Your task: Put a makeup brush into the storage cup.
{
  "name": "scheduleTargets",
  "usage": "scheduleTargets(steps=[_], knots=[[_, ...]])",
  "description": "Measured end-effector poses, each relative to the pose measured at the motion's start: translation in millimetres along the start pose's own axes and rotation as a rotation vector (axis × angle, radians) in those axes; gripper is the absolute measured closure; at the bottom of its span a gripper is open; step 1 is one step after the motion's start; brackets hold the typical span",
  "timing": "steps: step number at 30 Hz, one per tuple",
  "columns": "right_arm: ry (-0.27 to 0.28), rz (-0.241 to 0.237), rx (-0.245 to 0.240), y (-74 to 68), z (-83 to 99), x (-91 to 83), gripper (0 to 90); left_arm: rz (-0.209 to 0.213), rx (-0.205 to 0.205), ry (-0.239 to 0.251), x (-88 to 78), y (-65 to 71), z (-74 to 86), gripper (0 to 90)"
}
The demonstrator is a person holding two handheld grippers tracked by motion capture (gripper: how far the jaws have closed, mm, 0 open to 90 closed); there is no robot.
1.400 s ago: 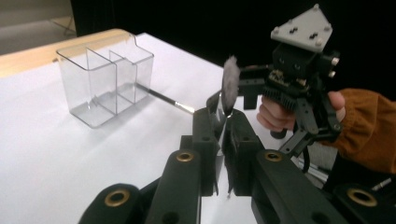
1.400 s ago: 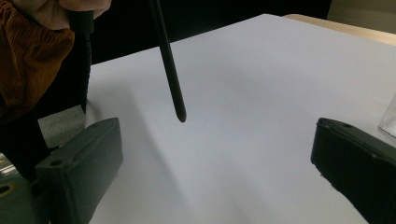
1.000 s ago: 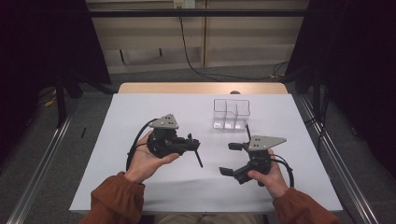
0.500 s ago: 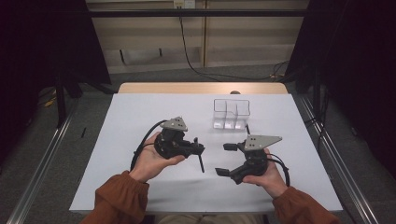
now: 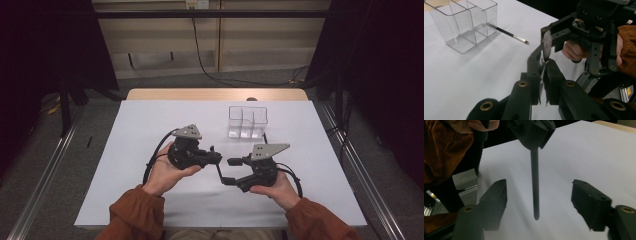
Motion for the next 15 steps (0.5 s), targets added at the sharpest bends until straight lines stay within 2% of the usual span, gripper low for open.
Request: scheduleTargets(steps=[10, 15], knots=[[0.008, -0.025, -0.018, 1.9, -8.6, 6.7, 65.6, 0.011, -0.005, 0.005, 6.2, 2.4, 1.2, 84.1], [0.005, -0.028, -0.019, 1.4, -5.9, 9.2, 74.3, 0.009, -0.008, 0.005, 8.1, 1.8, 2.4, 84.1]])
Point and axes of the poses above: each handheld gripper's, and its own axes: x roughly forward along the jaws, z roughly out of its underside, y roughly to its right, the point moved 7 cm from there along x, roughly forward along the jaws, and after that the axes turned 7 degrees about -z, right-handed, at the moved point
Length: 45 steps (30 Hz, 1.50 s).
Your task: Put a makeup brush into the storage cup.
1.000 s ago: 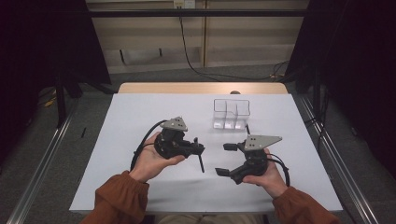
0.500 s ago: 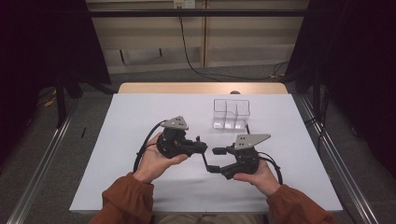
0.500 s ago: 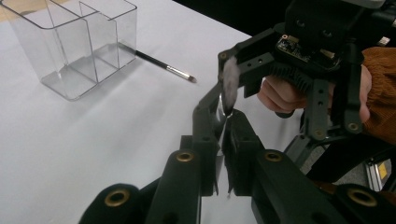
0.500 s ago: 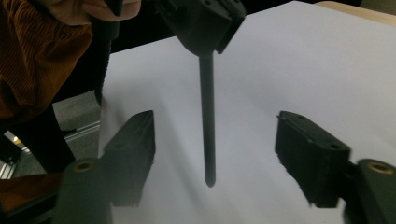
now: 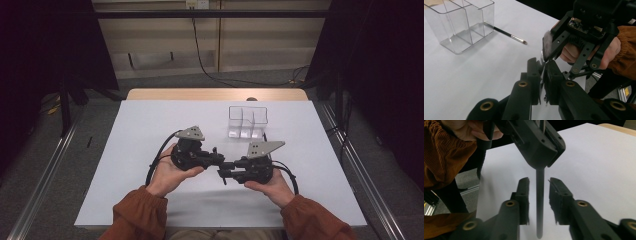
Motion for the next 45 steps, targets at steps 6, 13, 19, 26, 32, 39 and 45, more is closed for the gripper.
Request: scheduleTargets(steps=[6, 13, 19, 26, 32, 39, 45], knots=[[0.003, 0.003, -0.001, -0.3, 0.2, -0.3, 80.5, 0.004, -0.001, 0.003, 1.4, 0.8, -0.2, 84.1], [0.005, 0.011, -0.001, 1.2, 0.7, -1.3, 84.0, 0.005, 0.002, 0.006, 2.4, 0.6, 0.0, 84.0], [0.007, 0.017, -0.004, 1.3, 0.5, -1.9, 84.4, 0.009, -0.001, 0.023, 2.7, 0.2, -0.1, 84.0], [0.014, 0.022, -0.006, 0.7, -0.2, -3.0, 84.4, 0.011, 0.001, 0.043, 2.0, 0.1, 0.0, 83.2], [0.02, 0.035, -0.001, 2.6, -0.2, -4.7, 84.4, 0.001, -0.004, 0.065, 1.2, 0.0, 1.2, 76.1], [0.025, 0.043, -0.001, 3.3, 0.0, -5.6, 84.4, -0.055, 0.0, 0.107, -2.7, -4.3, 0.3, 55.8], [0.025, 0.053, 0.003, 4.4, 1.0, -6.4, 84.4, -0.106, -0.008, 0.13, -7.2, -9.2, 3.3, 36.5]])
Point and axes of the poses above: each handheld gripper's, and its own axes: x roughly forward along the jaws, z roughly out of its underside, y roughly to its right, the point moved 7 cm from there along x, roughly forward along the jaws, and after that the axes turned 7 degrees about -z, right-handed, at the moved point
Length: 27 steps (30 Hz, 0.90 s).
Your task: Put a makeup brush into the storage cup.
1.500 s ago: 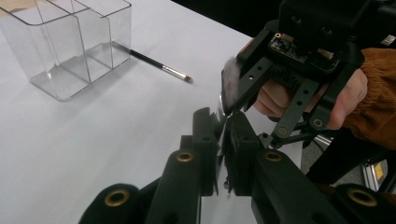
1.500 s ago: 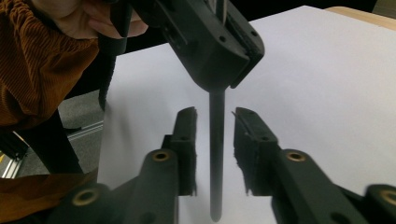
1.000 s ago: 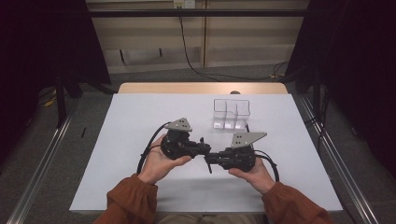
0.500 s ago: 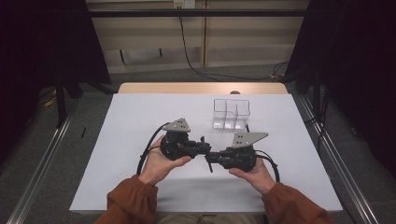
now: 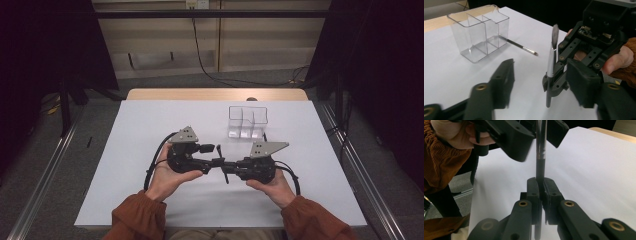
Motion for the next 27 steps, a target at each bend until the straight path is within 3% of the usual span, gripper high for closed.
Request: scheduleTargets(steps=[6, 11, 13, 19, 22, 27], knots=[[0.005, 0.008, -0.002, 1.0, -0.6, -1.8, 84.4, -0.067, 0.007, 0.021, -5.5, -7.1, 3.7, 19.3], [0.009, 0.015, 0.002, 1.7, -0.9, -3.5, 84.4, -0.082, -0.029, 0.041, -11.6, -15.4, 5.8, 6.6], [0.012, 0.017, 0.001, 2.0, -1.1, -4.2, 84.4, -0.093, -0.054, 0.05, -14.9, -20.8, 6.9, 5.1], [0.012, 0.021, 0.009, 3.4, -0.5, -4.9, 84.4, -0.144, -0.059, 0.063, -24.7, -31.8, 13.9, 3.1], [0.013, 0.024, 0.009, 3.3, -0.7, -5.4, 84.4, -0.125, -0.056, 0.066, -29.0, -33.4, 17.9, 3.1], [0.02, 0.035, 0.009, 2.3, -1.7, -8.2, 84.4, -0.204, -0.057, 0.097, -40.0, -42.6, 22.4, 3.0]])
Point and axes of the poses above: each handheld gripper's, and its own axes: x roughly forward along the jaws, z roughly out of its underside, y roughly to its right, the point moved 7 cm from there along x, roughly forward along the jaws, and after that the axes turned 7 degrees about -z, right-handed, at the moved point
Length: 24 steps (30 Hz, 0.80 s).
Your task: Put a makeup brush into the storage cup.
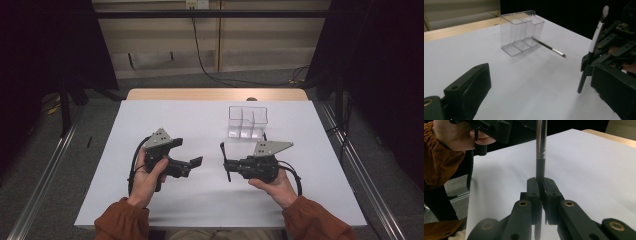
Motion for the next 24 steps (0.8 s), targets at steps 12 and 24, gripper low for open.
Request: scheduleTargets(steps=[12, 24], knots=[[0.007, 0.022, 0.007, 3.5, -0.9, -3.0, 84.4, -0.147, -0.021, 0.068, -27.7, -26.8, 14.5, 2.3], [0.018, 0.032, 0.014, 6.1, -2.8, -7.2, 84.4, -0.172, -0.009, 0.095, -53.5, -38.6, 28.9, 2.2]])
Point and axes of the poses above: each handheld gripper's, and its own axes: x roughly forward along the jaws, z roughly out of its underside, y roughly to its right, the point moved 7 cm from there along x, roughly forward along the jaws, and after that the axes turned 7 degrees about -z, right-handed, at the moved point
